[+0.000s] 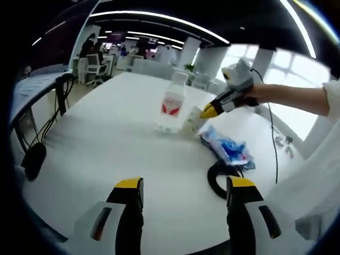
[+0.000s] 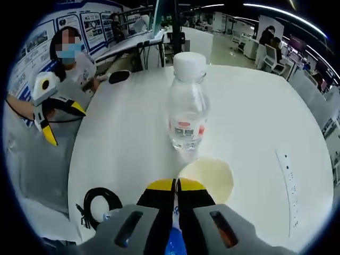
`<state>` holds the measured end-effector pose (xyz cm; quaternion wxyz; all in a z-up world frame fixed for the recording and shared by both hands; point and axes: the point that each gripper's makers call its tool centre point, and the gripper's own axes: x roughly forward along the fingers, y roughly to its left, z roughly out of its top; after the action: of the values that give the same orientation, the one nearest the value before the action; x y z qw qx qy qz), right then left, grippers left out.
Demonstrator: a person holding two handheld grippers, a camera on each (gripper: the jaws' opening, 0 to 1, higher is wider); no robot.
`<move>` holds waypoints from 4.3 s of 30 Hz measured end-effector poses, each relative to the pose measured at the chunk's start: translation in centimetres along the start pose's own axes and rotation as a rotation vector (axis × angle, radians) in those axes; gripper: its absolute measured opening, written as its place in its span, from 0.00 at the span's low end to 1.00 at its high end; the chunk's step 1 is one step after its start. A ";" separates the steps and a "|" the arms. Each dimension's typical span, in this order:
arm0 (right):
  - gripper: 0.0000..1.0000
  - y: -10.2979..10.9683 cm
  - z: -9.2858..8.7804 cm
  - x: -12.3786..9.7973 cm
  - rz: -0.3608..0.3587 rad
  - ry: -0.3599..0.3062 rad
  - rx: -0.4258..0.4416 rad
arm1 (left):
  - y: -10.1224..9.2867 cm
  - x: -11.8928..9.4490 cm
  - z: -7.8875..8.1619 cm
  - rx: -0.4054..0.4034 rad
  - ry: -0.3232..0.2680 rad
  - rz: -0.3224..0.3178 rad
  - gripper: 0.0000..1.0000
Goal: Arrange the tabletop items into an orderly group along one side of the table until the central work area is clear of visible clutter.
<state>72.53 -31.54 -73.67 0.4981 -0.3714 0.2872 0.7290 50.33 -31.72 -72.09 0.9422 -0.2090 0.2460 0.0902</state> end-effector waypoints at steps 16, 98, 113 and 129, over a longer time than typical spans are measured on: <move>0.00 0.6 0.4 0.6 0.028 0.076 -0.058 | 0.2 -0.3 -0.6 -0.054 -0.012 0.010 0.57; 0.33 2.5 -0.7 -5.2 -0.072 -0.274 0.137 | 0.1 -0.8 -0.1 -0.055 -0.011 -0.038 0.59; 0.45 4.6 -4.6 -9.5 -0.163 -0.383 0.251 | -2.5 0.5 -0.2 0.043 0.055 -0.120 0.58; 0.50 7.0 -10.6 -14.0 -0.274 -0.401 0.367 | -6.2 2.8 0.2 0.118 0.098 -0.218 0.58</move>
<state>71.82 -49.45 -67.68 0.6972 -0.1593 0.2575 0.6498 54.52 -37.03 -71.10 0.9439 -0.1830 0.2723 -0.0378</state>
